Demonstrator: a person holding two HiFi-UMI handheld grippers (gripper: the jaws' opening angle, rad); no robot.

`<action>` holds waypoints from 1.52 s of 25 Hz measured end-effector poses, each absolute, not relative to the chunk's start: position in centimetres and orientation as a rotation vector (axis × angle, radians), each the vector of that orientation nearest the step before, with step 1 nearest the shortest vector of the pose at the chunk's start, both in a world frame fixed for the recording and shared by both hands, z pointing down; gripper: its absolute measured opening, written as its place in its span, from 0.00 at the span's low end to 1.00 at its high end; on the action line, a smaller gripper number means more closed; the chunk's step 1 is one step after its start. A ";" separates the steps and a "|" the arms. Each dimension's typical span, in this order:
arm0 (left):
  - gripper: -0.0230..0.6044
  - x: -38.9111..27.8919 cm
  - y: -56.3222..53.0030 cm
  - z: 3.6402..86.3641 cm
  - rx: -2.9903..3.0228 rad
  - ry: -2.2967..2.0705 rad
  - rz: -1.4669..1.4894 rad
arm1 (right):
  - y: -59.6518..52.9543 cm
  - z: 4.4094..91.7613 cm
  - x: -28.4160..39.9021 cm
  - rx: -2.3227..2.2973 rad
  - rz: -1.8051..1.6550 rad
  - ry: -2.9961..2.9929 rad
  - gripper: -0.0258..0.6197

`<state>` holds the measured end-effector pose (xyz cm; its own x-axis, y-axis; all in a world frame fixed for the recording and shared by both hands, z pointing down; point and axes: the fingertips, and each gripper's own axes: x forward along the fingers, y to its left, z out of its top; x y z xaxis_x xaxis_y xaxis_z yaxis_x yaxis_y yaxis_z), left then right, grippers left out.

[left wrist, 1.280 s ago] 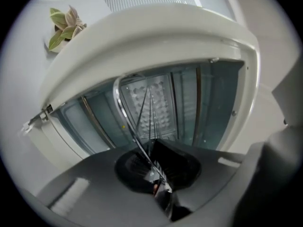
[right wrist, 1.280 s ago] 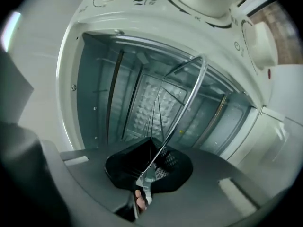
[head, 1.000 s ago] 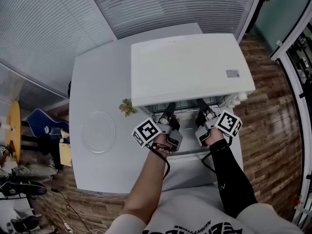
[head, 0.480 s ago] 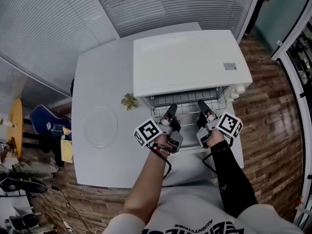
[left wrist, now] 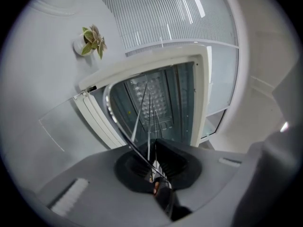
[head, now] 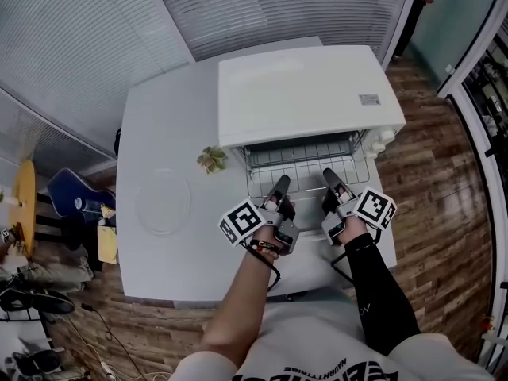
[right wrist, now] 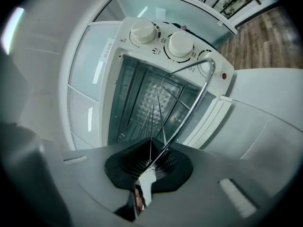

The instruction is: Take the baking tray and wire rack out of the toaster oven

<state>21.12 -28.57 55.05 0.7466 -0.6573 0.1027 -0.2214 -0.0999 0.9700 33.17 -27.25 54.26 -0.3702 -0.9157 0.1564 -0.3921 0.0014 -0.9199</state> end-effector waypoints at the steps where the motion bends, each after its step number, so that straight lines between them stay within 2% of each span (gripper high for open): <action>1: 0.13 21.1 -27.9 55.0 1.672 -0.706 -0.424 | -26.6 54.2 33.2 -1.346 -1.356 1.782 0.04; 38: 0.13 17.2 -14.2 52.4 1.775 -0.580 -0.369 | -11.8 52.1 28.9 -1.399 -1.296 1.785 0.04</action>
<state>17.23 -14.17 52.37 0.8272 -0.5598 0.0483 -0.1938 -0.2035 0.9597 28.92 -11.78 52.09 -0.3286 -0.9325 0.1496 -0.4312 0.0072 -0.9022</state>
